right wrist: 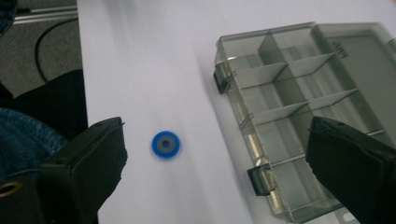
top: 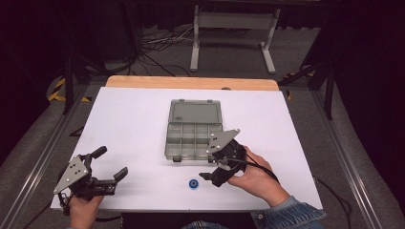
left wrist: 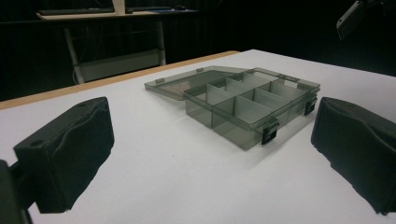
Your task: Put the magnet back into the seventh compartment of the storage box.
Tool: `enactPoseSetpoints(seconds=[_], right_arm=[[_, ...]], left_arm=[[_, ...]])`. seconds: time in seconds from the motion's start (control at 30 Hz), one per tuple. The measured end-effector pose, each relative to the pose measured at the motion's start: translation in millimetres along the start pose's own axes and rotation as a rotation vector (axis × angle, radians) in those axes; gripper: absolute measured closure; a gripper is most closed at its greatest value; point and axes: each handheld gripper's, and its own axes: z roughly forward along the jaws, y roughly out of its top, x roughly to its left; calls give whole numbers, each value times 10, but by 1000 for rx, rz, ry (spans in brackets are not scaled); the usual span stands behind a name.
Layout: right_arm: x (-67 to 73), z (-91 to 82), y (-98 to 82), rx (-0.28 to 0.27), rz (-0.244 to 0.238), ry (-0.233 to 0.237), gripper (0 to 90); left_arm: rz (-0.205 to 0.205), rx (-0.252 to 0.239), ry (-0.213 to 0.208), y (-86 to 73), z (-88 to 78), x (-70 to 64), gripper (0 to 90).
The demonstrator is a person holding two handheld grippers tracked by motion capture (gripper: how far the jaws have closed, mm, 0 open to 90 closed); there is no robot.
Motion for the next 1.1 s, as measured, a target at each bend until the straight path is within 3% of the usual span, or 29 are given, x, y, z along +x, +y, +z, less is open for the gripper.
enactPoseSetpoints(seconds=[0.13,0.4,0.57,0.7,0.83,1.1], right_arm=[[-21,38,47,61,10,34,44],[-8,126,97,182,-16,45,44],[-17,142,125,233,-6,55,47],[-11,148,137,234,-5,52,61],[-8,186,124,193,-14,65,93],[38,389,72,229,2,109,111]], left_arm=[[-1,-1,-1,-1,6,-6,2],[-2,2,-8,-1,7,-6,2],[-2,1,-7,-2,10,-8,2],[-1,0,-10,0,7,-8,2],[-2,-1,-11,1,6,-8,2],[-1,-1,-14,0,9,-8,2]])
